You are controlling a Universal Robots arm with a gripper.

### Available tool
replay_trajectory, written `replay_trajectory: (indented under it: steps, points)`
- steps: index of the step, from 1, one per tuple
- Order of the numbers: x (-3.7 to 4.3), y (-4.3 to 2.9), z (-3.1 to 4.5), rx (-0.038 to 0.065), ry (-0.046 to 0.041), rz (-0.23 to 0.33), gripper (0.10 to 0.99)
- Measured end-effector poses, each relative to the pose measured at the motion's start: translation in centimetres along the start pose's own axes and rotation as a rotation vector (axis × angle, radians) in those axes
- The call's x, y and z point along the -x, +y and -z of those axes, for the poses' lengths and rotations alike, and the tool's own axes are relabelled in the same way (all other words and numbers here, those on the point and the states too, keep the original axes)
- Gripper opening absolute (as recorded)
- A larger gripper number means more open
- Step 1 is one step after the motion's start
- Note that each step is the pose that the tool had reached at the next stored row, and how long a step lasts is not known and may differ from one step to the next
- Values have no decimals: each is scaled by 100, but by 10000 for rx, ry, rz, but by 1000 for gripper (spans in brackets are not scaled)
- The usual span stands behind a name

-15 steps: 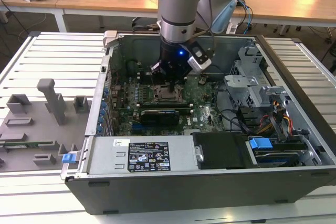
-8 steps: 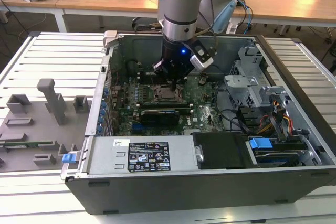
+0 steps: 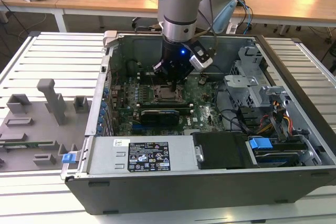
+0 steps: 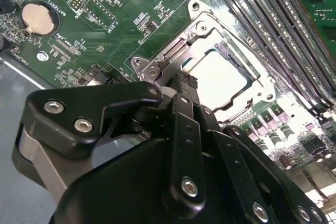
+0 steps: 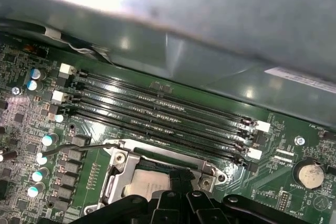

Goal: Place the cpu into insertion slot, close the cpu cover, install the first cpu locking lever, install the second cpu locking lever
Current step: 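Close the cpu cover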

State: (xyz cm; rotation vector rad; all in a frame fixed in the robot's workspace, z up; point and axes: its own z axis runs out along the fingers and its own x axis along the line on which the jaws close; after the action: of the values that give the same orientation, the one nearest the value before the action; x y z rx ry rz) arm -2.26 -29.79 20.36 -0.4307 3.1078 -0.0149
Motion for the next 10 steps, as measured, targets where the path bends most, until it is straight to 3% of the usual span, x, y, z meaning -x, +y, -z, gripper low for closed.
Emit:
replay_trajectory:
  steps: [10]
  points:
    - [19, -6, -10, -54, 15, -3, 106]
